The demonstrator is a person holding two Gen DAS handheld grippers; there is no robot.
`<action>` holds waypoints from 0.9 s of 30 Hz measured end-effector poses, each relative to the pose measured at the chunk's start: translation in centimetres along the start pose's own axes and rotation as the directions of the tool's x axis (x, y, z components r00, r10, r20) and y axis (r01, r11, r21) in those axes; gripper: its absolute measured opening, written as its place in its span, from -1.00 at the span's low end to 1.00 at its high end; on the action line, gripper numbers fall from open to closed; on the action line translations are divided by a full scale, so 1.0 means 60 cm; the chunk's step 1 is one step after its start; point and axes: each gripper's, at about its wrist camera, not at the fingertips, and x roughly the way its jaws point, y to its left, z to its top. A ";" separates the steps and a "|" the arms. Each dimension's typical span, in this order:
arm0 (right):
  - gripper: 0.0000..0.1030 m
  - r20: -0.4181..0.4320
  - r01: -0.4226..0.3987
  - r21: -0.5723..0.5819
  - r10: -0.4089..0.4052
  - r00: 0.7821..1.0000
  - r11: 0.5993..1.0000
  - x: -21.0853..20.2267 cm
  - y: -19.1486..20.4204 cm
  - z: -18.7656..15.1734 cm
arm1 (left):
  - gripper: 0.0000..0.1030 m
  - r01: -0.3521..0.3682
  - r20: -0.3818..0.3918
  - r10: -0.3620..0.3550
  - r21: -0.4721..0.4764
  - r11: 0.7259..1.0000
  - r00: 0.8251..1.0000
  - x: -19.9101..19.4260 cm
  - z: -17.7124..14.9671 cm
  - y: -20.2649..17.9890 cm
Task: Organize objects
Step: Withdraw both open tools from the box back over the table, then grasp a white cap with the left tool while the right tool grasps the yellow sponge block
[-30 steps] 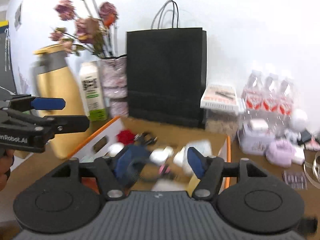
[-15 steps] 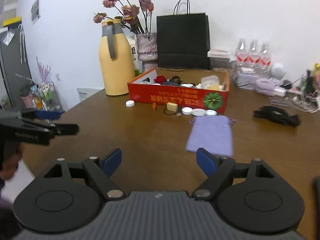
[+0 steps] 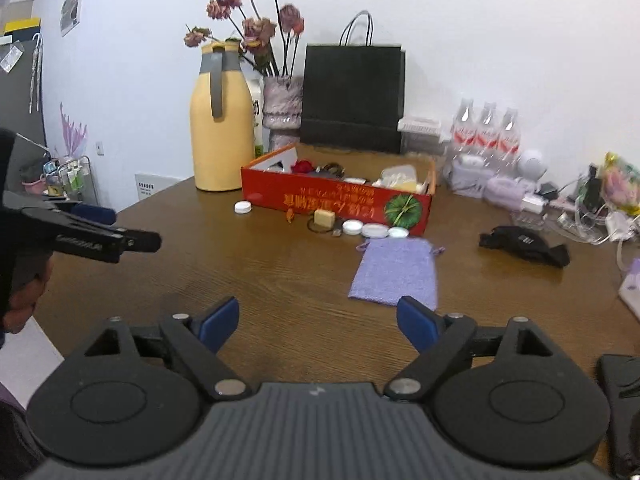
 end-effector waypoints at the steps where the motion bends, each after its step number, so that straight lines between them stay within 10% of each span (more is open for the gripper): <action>1: 0.70 -0.015 -0.003 0.014 0.004 1.000 1.000 0.016 -0.005 0.003 | 0.79 0.001 -0.004 -0.001 0.000 1.000 1.000 0.015 0.002 0.005; 15: 0.16 -0.063 -0.037 -0.072 0.032 0.997 0.997 0.359 -0.007 0.153 | 0.31 0.036 -0.117 -0.027 0.077 0.996 0.993 0.351 0.112 0.094; 22: -0.07 -0.097 0.016 -0.095 -0.026 0.995 0.995 0.478 -0.005 0.155 | -0.47 0.021 -0.111 -0.019 0.013 1.000 0.994 0.387 0.108 0.118; 27: -0.41 -0.107 -0.004 -0.064 -0.002 0.994 0.998 0.491 -0.008 0.143 | -0.49 0.028 -0.098 -0.026 0.022 0.999 0.995 0.379 0.104 0.118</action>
